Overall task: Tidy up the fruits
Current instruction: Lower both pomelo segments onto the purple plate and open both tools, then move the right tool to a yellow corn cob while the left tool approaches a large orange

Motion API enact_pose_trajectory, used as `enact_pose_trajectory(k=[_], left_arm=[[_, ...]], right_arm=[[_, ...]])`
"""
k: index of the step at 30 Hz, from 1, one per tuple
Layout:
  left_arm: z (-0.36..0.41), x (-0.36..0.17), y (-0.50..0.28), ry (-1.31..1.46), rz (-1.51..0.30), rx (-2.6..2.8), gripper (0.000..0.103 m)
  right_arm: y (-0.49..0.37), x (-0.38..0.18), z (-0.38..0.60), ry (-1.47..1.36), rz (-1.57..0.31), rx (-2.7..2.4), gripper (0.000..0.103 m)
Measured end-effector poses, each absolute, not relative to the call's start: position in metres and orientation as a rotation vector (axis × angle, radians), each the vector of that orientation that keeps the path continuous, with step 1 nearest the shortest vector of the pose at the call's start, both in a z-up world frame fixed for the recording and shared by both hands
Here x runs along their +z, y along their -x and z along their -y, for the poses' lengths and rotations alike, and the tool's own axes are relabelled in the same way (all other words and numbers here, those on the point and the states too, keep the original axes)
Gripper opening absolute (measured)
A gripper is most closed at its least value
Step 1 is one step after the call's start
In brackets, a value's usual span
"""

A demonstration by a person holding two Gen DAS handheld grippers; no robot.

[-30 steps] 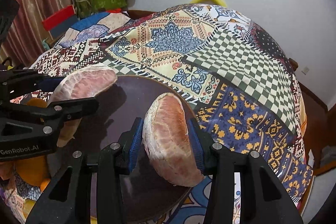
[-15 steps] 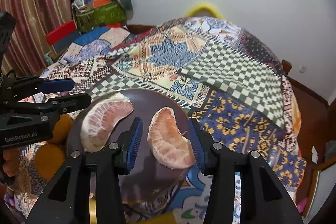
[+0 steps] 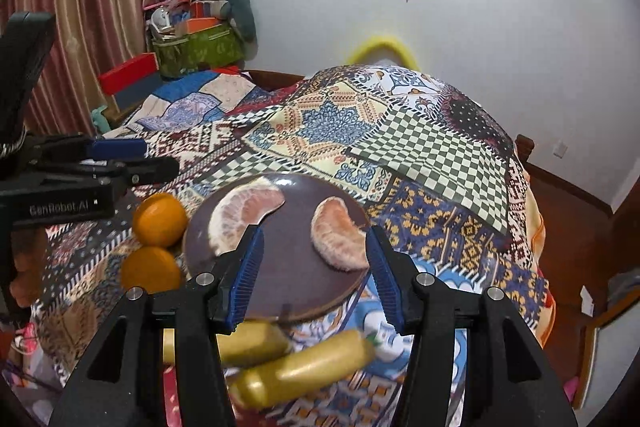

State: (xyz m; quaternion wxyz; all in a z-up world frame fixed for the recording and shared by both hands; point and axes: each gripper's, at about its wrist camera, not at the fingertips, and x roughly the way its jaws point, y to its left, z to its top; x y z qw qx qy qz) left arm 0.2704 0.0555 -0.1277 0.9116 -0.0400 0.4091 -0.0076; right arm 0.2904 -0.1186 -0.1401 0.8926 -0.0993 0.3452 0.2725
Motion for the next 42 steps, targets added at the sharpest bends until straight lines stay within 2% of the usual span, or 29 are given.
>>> enact_pose_trajectory(k=[6, 10, 12, 25, 30, 36, 40, 42], left_arm=[[-0.062, -0.133, -0.248, 0.092, -0.865, -0.012, 0.060], [-0.062, -0.143, -0.234, 0.085, -0.891, -0.006, 0.064], [-0.062, -0.149, -0.229, 0.079, -0.903, 0.005, 0.068], [-0.065, -0.195, -0.214, 0.103, -1.021, -0.001, 0.071], [-0.062, -0.205, -0.213, 0.107, -1.038, -0.025, 0.077], [-0.056, -0.213, -0.219, 0.127, -1.052, -0.031, 0.078], [-0.051, -0.221, -0.222, 0.128, -1.068, -0.036, 0.077], [-0.051, -0.221, -0.222, 0.131, -1.059, -0.030, 0.073]], right_arm=[[-0.269, -0.145, 0.127, 0.186, -0.735, 0.558, 0.050], [-0.255, -0.156, 0.132, 0.170, -0.757, 0.545, 0.058], [-0.250, -0.163, 0.135, 0.172, -0.777, 0.538, 0.058], [-0.231, -0.199, 0.135, 0.153, -0.870, 0.526, 0.058], [-0.234, -0.209, 0.130, 0.135, -0.898, 0.530, 0.058], [-0.236, -0.213, 0.127, 0.139, -0.884, 0.518, 0.066], [-0.237, -0.214, 0.130, 0.123, -0.896, 0.533, 0.065], [-0.237, -0.214, 0.134, 0.107, -0.900, 0.542, 0.062]])
